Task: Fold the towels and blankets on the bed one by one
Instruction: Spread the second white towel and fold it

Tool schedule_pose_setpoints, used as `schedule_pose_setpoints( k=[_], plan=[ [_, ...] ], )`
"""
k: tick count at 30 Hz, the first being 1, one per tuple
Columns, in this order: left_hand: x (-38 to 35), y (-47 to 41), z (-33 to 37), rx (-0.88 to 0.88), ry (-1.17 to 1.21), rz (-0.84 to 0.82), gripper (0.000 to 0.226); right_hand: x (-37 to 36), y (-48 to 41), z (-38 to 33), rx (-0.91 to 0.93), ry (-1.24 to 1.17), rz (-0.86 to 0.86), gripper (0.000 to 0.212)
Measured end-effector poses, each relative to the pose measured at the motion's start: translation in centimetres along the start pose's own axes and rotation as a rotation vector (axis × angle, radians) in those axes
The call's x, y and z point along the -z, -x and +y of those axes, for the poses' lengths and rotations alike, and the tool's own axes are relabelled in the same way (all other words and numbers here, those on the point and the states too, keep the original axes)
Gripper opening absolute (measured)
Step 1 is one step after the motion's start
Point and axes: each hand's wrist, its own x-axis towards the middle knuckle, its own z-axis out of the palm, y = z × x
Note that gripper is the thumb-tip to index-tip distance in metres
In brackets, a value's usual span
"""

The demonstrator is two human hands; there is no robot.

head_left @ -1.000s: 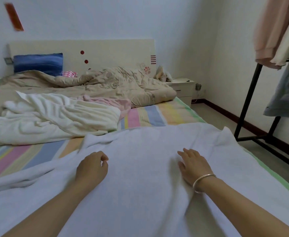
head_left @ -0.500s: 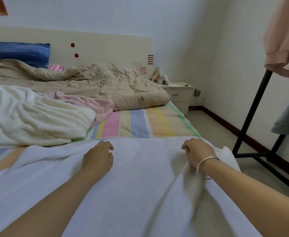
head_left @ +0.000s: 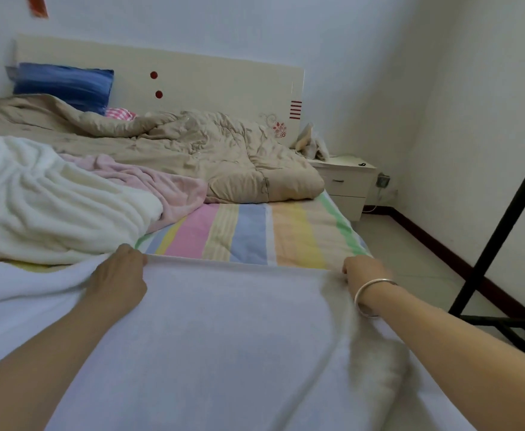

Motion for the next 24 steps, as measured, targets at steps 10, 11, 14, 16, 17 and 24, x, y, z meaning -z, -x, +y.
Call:
schedule_pose_setpoints(
  k=[10, 11, 14, 16, 17, 24],
  plan=[
    [-2.8, -3.4, -6.1, 0.033, -0.222, 0.216, 0.085, 0.2, -5.3, -10.3, 0.038, -0.333, 0.256, 0.018],
    [-3.7, -3.2, -6.4, 0.025, -0.225, 0.230, 0.084, -1.1, -5.3, -10.8, 0.049, -0.339, 0.214, 0.021],
    [-4.7, -3.1, -6.7, 0.023, -0.216, 0.262, 0.088, -4.1, -5.0, -10.7, 0.113, -0.453, 0.194, 0.028],
    [-4.6, -3.2, -6.8, 0.014, -0.215, 0.229, 0.088, -3.7, -5.2, -9.8, 0.134, -0.564, 0.189, 0.032],
    [-4.6, -3.1, -6.7, 0.012, -0.215, 0.205, 0.087, -3.2, -5.2, -8.9, 0.133, -0.577, 0.171, 0.034],
    [-4.6, -3.0, -6.7, 0.005, -0.234, 0.191, 0.093, -1.8, -4.9, -2.4, 0.061, 0.031, 0.083, 0.034]
  ],
)
